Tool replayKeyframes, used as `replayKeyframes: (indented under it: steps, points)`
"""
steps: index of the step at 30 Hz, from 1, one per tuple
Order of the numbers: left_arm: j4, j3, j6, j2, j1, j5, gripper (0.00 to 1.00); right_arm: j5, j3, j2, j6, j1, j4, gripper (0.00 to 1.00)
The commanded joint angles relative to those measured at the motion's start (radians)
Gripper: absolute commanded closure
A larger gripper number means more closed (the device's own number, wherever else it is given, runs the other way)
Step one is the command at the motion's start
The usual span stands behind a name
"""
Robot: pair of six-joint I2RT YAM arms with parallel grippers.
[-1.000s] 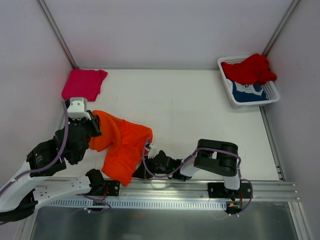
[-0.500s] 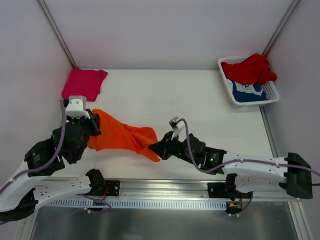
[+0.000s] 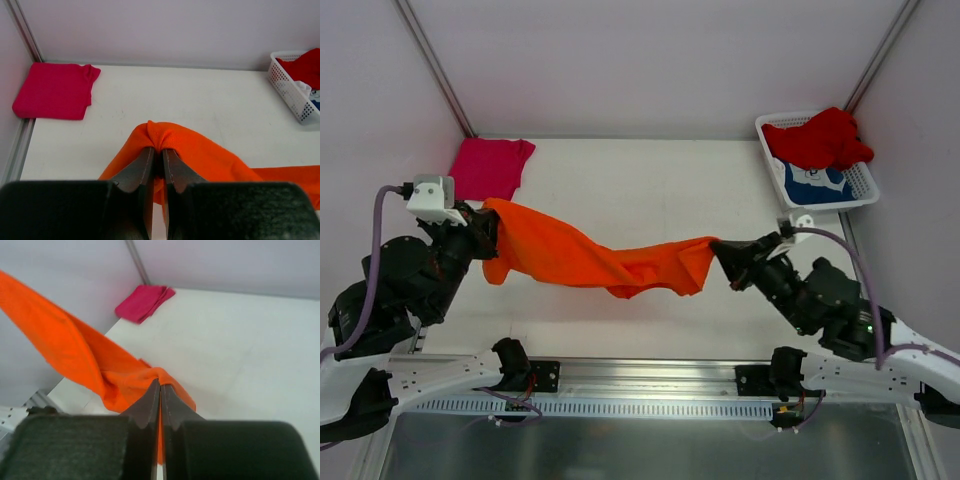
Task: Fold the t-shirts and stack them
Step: Flatten the tshirt out
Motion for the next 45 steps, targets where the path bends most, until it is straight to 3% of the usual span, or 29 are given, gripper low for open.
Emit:
replayKeyframes:
  steps: [1,10,15,26,33,43,45]
  points:
    - [0.03,0.08,0.084,0.011,-0.005,-0.01,1.0,0.165,0.114,-0.053,-0.187,-0.004,-0.104,1.0]
    - [0.061,0.322,0.237,0.042,-0.005,0.004,1.0,0.25,0.332,-0.067,-0.439,-0.004,-0.139,1.0]
    - [0.083,0.439,0.282,0.078,0.004,0.082,1.0,0.243,0.437,-0.056,-0.52,-0.004,-0.127,1.0]
    - [0.097,0.593,0.222,0.16,0.065,0.306,1.0,0.162,0.581,0.005,-0.592,-0.004,-0.107,1.0]
    - [0.123,0.493,0.22,0.157,0.082,0.25,1.0,0.199,0.517,-0.01,-0.595,-0.004,-0.064,1.0]
    - [0.212,0.176,0.222,0.157,0.082,0.119,1.0,0.294,0.339,-0.05,-0.537,-0.004,-0.048,1.0]
    - [0.272,0.067,0.222,0.164,0.082,0.031,1.0,0.326,0.297,-0.044,-0.529,-0.004,-0.044,1.0]
